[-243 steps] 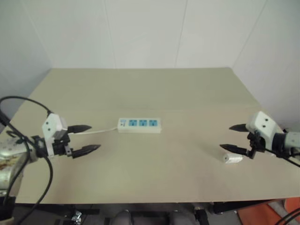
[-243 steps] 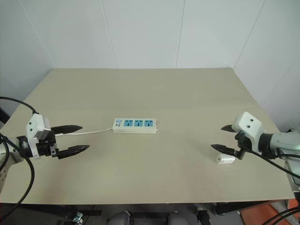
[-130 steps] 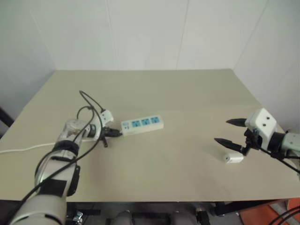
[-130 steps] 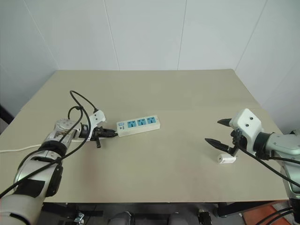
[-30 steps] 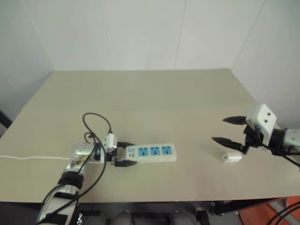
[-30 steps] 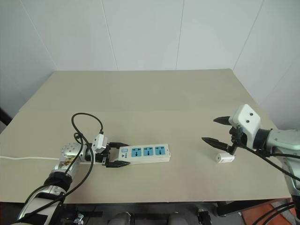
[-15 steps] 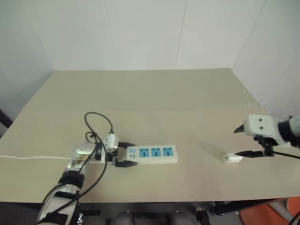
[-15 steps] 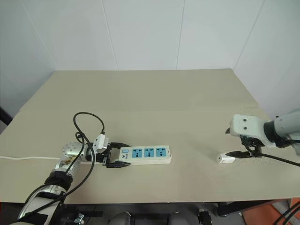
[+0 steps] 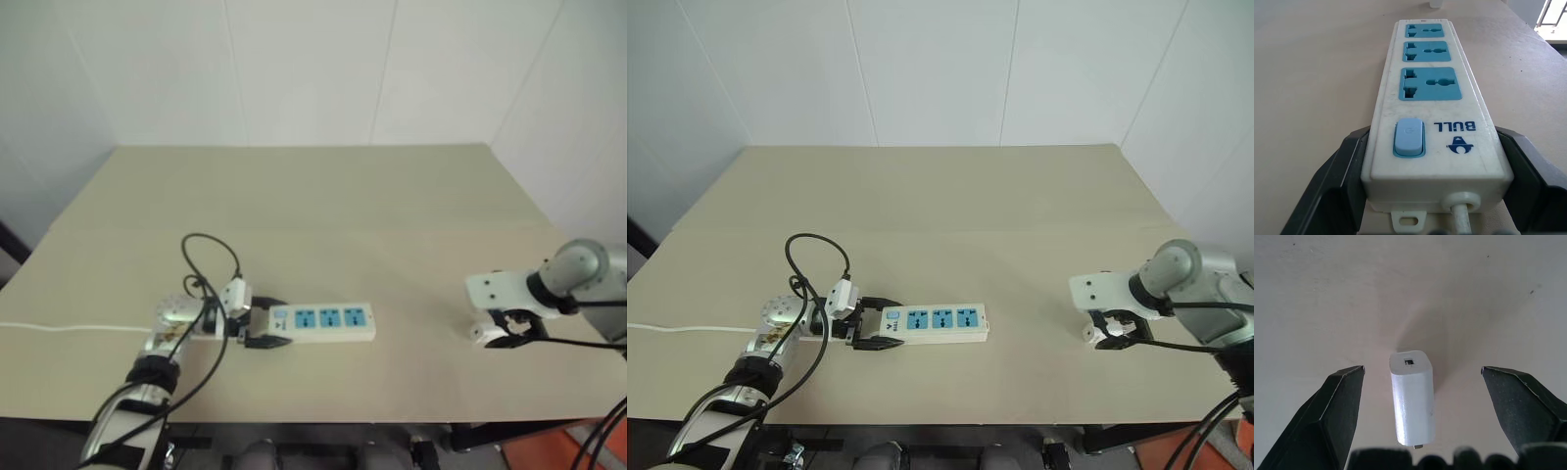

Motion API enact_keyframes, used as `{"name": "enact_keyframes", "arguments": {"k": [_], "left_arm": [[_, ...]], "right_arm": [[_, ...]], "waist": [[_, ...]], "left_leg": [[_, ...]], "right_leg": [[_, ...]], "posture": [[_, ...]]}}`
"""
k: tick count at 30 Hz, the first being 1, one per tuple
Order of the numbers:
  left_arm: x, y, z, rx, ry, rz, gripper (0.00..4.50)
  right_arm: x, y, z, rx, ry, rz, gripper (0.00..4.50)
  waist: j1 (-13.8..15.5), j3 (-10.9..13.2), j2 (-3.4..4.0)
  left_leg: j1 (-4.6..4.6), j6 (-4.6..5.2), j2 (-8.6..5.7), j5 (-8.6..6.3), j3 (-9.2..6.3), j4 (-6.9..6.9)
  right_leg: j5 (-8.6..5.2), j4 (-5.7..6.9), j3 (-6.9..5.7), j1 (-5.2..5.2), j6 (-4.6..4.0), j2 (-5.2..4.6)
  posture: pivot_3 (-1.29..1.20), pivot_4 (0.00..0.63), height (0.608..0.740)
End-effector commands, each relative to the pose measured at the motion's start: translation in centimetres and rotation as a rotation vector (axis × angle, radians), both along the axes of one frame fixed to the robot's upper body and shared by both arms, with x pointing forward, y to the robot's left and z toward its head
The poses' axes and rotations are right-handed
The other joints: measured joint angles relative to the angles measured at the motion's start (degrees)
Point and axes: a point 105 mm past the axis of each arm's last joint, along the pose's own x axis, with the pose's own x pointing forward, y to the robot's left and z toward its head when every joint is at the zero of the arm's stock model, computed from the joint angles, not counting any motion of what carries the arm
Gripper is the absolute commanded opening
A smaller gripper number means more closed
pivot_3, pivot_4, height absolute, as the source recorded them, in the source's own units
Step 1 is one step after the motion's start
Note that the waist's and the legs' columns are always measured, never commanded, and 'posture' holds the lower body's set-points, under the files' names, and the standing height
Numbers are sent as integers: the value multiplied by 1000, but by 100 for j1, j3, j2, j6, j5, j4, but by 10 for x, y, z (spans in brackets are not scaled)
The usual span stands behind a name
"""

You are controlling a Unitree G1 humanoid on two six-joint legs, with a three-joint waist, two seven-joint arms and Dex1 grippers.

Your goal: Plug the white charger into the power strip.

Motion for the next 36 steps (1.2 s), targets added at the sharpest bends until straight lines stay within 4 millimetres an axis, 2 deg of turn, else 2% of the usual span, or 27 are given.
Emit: {"name": "enact_keyframes", "arguments": {"k": [1,13,16,24,25,28,30,32,36], "left_arm": [[-1,-5,-6,33,11,-11,3281],[-4,-1,-7,44,12,2,3281],[-4,0,-7,48,12,5,3281],[-2,2,-6,56,10,16,3281],[-2,2,-7,57,10,17,3281],[-1,2,-7,62,8,18,3281],[-1,3,-7,64,10,20,3281],[-1,3,-6,65,13,15,3281],[-3,2,-6,65,16,2,3281]], "right_arm": [[6,-2,4,-23,-33,-11,4500],[14,-7,-14,-39,2,-58,4500],[15,-8,-17,-44,11,-63,3891],[10,-5,-20,-46,35,-39,1307],[10,-5,-19,-48,33,-36,1173],[10,-4,-18,-43,23,-31,1172],[14,2,-10,-3,-17,-37,1172],[26,17,7,103,-90,-47,1172],[42,72,56,537,-176,-48,1172]], "waist": [[1,0,0],[-2,0,0],[-8,0,-1],[-66,-1,-1],[-65,-1,-1],[-66,-1,-1],[-66,-1,-1],[-67,-1,-1],[-118,0,1]], "left_leg": [[0,0,0,0,0,1],[0,0,-1,0,0,6],[1,0,0,0,0,6],[3,-5,0,3,0,21],[4,-5,0,3,0,22],[3,-5,1,3,0,21],[3,-5,1,3,0,21],[3,-5,1,3,0,21],[2,-5,0,3,0,16]], "right_leg": [[0,1,0,0,0,0],[11,3,0,2,-15,0],[12,2,0,5,-15,0],[33,-17,3,17,21,1],[33,-17,3,18,21,1],[33,-19,3,17,21,1],[34,-18,3,17,20,2],[34,-17,3,16,20,2],[51,-13,12,7,-6,5]], "posture": [[0,150,740],[0,150,740],[0,150,740],[0,150,740],[0,150,740],[0,150,740],[0,150,740],[0,150,740],[0,150,740]]}}
